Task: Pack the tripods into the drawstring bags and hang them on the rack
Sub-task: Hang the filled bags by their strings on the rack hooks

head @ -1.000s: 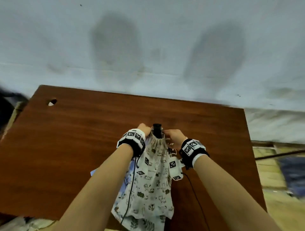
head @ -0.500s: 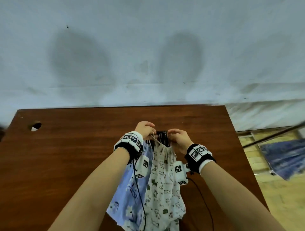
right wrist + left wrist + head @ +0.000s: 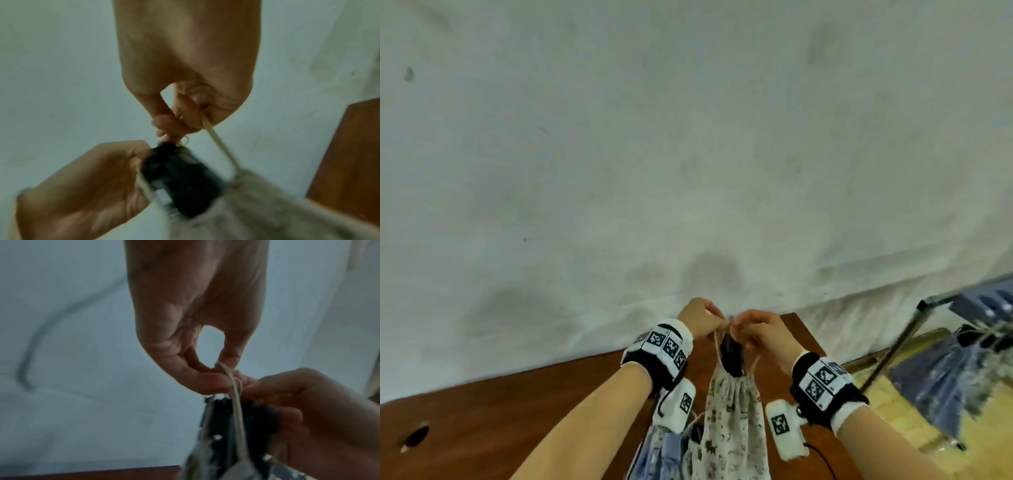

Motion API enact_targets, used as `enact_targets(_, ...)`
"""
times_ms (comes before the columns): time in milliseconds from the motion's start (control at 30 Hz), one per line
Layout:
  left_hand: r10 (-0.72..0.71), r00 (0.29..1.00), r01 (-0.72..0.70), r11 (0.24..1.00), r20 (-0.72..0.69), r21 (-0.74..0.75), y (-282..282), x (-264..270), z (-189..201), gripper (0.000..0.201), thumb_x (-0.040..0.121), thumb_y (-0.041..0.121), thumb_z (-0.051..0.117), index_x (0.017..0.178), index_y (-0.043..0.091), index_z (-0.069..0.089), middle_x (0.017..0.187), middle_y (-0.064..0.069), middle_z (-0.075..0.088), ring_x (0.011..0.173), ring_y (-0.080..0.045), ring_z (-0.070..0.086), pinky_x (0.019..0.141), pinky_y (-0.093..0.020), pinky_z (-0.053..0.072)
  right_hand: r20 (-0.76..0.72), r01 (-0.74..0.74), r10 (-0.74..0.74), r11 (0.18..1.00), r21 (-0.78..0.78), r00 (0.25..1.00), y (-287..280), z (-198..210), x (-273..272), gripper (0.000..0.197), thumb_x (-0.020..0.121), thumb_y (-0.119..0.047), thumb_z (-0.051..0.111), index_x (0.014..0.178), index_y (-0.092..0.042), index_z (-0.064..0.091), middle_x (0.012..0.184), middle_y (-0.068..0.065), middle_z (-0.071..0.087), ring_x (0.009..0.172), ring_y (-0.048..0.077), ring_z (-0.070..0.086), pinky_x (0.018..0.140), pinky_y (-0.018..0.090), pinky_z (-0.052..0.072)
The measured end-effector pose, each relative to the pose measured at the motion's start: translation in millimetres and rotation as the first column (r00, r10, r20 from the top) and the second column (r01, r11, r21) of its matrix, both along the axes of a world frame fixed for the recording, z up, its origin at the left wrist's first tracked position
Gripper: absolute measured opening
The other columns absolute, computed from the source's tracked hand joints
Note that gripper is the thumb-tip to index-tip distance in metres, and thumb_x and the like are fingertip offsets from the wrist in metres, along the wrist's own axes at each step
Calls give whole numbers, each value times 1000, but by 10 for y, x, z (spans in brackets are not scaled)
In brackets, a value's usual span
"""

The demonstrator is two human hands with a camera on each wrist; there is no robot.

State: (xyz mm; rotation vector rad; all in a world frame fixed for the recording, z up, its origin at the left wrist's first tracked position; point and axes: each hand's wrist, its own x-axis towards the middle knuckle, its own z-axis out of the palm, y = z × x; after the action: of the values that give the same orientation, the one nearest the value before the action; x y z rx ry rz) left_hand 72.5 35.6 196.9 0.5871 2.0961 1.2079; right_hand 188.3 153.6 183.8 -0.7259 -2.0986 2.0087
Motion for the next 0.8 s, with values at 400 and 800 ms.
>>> enact_targets(400, -245, 954, 154, 893, 170, 424, 592, 942, 934, 36, 74, -22, 48, 97, 2, 61, 82, -25, 69, 68, -29, 68, 57, -29, 56, -187, 179, -153, 975, 134, 970, 395, 811, 1028, 35, 81, 11, 56, 110, -6, 65, 98, 8, 69, 79, 19, 67, 68, 26, 54)
enact_targets(800, -385, 919, 393, 889, -81, 235, 1589, 1564, 1003, 37, 83, -15, 45, 110, 6, 58, 100, -8, 65, 77, -14, 59, 64, -21, 46, -167, 379, -353, 910, 166, 921, 1070, 993, 1929, 51, 82, 17, 33, 118, -7, 58, 88, 12, 56, 50, 15, 43, 48, 24, 38)
